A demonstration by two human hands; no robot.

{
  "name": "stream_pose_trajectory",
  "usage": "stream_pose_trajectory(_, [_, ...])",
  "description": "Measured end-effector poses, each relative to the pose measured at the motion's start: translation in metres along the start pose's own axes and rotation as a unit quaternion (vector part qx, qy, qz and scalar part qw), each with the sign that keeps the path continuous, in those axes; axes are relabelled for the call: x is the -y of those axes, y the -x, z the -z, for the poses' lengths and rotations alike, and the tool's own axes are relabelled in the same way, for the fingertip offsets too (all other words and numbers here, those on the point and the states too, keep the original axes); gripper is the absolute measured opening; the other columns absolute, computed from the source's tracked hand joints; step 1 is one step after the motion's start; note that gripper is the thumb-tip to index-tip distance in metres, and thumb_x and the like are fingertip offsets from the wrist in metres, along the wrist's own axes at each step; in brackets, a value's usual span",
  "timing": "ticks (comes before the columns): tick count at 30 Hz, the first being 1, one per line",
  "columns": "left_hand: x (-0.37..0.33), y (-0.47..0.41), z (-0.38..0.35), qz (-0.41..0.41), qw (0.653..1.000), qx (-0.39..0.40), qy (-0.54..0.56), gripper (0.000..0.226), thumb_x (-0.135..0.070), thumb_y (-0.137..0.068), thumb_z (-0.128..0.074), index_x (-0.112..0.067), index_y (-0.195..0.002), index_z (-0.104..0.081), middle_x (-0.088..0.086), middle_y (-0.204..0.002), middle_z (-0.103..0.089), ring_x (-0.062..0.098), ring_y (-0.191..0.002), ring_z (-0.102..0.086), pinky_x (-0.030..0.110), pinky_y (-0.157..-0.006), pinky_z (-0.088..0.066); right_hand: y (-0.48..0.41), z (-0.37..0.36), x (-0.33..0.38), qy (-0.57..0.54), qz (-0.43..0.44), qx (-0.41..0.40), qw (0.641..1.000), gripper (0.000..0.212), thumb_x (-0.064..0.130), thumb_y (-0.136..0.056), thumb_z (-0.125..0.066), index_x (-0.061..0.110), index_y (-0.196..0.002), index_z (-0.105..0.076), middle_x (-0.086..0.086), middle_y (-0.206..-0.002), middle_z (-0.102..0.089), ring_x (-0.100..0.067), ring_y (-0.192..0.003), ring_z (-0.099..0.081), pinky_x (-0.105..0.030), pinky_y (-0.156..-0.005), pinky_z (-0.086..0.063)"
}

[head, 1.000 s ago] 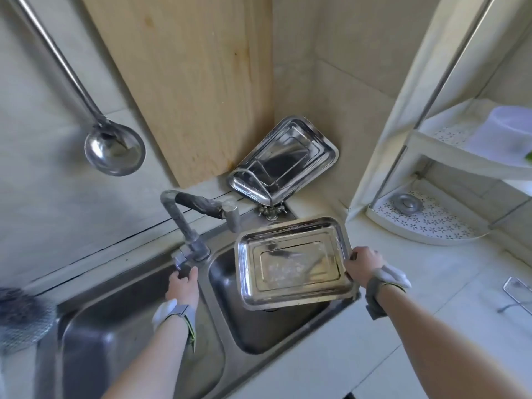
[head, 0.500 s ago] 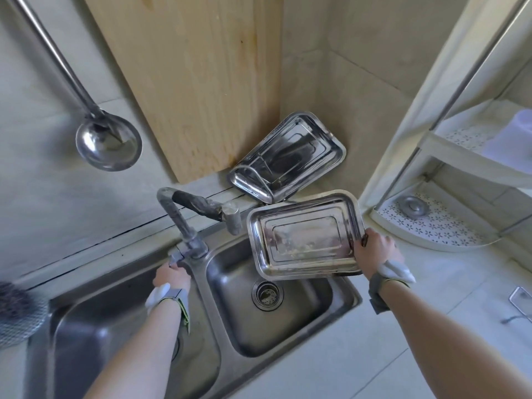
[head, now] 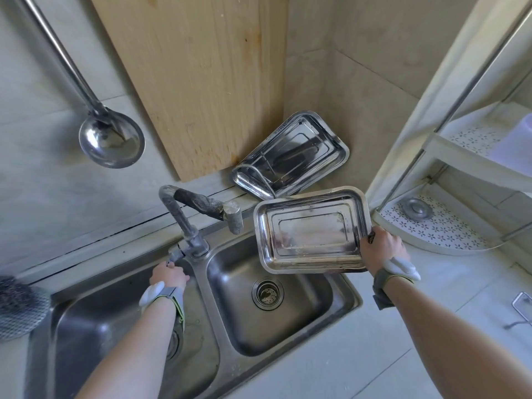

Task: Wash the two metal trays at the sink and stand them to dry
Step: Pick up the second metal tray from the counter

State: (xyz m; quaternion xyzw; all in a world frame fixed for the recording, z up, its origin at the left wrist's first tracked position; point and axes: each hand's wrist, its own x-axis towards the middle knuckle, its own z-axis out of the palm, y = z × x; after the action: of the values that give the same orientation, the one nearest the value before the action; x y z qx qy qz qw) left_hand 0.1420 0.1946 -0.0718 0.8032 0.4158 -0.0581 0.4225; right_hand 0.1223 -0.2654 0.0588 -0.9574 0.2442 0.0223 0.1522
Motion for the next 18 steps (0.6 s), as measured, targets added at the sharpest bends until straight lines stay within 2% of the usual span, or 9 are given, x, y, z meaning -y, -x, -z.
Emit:
stream_pose_trajectory(6, [-0.0029, 0.0045, 0.0016, 0.001, 1.0, 0.0, 0.017, 0.026, -0.005, -0.089, -0.05, 0.003, -0.111, -0.06, 0.023, -0.097, -0.07, 0.04, -0.091, -0.069, 0.055, -0.085, -0.055, -0.0026, 0.0046, -0.0001, -0.001, 0.003, -0.001, 1.0, 0.015, 0.027, -0.087, -0.039, 0.018, -0.086, -0.051, -0.012, -0.078, -0.055, -0.034, -0.08, -0.052, -0.034, -0.063, -0.044])
stream_pose_trajectory(18, [-0.0046, 0.0048, 0.0044, 0.01, 1.0, 0.003, 0.001, 0.028, -0.01, -0.092, -0.044, 0.002, -0.112, -0.061, 0.021, -0.098, -0.071, 0.039, -0.091, -0.069, 0.053, -0.084, -0.056, 0.0, -0.0011, 0.0033, 0.008, 0.019, 0.002, 1.0, 0.012, 0.023, -0.087, -0.04, 0.017, -0.084, -0.05, -0.013, -0.082, -0.057, -0.033, -0.08, -0.053, -0.033, -0.061, -0.042])
